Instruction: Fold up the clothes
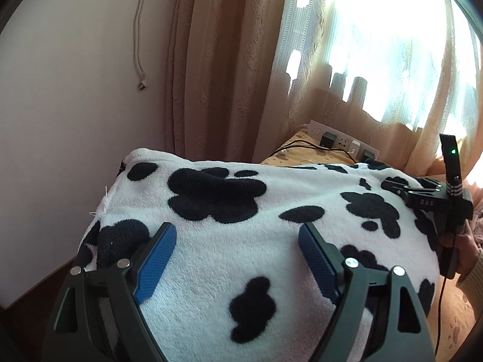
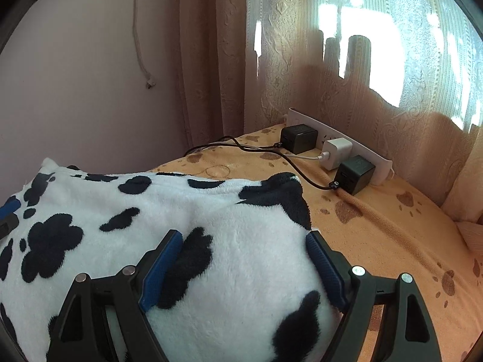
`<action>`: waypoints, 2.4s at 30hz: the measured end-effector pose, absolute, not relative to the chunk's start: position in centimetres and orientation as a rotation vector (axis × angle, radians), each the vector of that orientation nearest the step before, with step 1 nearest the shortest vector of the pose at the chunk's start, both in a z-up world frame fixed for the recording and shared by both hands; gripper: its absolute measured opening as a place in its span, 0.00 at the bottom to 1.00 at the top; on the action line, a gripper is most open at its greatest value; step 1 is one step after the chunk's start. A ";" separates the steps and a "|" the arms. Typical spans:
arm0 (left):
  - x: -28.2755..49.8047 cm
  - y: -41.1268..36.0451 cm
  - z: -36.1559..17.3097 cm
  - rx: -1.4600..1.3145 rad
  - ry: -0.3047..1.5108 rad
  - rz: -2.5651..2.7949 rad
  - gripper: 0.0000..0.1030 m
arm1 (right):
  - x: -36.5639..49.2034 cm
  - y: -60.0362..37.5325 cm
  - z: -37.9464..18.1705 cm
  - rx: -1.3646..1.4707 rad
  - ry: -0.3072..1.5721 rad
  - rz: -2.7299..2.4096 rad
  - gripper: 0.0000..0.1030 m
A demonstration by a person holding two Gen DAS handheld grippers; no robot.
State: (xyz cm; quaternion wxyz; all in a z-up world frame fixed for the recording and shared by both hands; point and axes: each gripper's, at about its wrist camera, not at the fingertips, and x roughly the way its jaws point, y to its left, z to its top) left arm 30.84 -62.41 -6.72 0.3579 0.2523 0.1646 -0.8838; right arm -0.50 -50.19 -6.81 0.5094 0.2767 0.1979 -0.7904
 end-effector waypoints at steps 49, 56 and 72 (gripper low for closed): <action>34.7 -38.3 -1.0 0.460 0.194 -1.867 1.00 | 15.9 -27.3 -0.2 0.439 0.328 -1.908 0.83; 34.7 -38.1 -1.2 0.469 0.186 -1.865 1.00 | 16.4 -28.1 -0.6 0.429 0.354 -1.905 0.83; 34.8 -39.3 -2.4 0.506 0.255 -1.831 1.00 | 15.8 -27.6 -0.7 0.445 0.337 -1.927 0.83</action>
